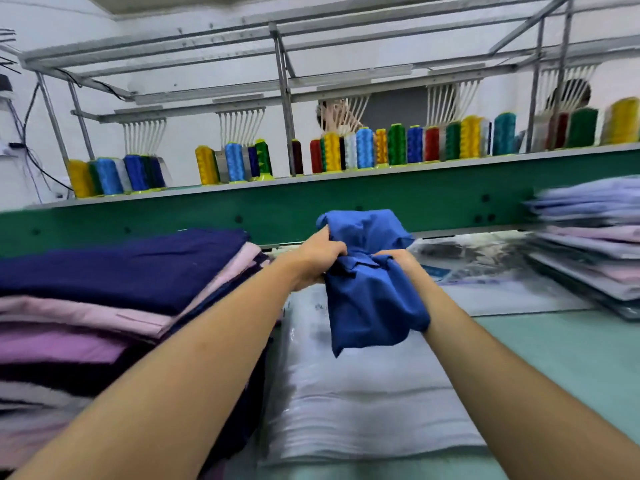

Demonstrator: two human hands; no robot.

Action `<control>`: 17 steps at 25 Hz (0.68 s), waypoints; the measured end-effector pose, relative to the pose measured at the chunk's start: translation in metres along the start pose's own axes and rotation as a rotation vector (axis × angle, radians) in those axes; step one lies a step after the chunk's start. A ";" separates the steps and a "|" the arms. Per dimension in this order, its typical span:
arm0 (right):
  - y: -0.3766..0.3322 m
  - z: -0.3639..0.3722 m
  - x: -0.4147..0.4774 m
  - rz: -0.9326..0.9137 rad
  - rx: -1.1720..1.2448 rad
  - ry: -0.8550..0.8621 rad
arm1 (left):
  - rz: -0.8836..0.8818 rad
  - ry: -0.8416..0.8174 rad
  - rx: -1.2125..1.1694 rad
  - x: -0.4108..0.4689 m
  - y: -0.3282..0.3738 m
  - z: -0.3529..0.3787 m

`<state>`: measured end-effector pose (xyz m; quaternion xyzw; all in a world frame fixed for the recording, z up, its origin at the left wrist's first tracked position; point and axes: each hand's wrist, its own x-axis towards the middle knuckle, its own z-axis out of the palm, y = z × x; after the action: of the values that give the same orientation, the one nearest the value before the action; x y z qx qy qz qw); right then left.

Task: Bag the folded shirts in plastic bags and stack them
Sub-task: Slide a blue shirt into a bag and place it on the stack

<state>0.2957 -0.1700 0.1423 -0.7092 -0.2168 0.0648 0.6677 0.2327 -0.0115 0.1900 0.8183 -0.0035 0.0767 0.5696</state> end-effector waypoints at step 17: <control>0.060 -0.099 -0.033 0.215 -0.242 0.158 | 0.272 -0.218 1.119 -0.006 -0.117 0.022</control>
<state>0.3168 -0.2746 0.0871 -0.8063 -0.0926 0.0535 0.5818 0.2405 0.0089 0.0726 0.9900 -0.1259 0.0548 0.0322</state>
